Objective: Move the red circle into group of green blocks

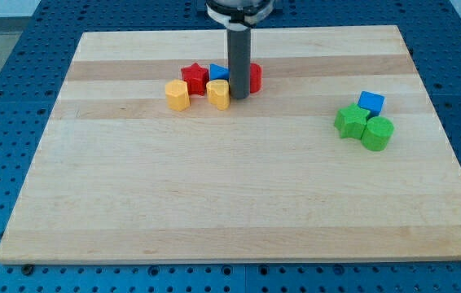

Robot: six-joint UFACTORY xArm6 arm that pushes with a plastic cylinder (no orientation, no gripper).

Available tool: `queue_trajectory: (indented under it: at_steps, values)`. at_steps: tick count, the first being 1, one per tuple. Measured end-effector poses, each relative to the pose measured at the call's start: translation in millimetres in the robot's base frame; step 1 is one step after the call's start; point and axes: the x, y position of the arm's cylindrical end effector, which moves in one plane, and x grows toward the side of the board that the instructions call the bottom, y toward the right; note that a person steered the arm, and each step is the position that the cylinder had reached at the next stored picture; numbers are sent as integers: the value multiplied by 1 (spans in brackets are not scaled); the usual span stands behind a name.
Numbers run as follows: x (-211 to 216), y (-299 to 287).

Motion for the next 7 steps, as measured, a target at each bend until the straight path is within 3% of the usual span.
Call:
queue_trajectory:
  at_steps: [1,3,5,7]
  values:
    - [-40,7]
    - [-60,-9]
    - [-112,-11]
    - [-58,44]
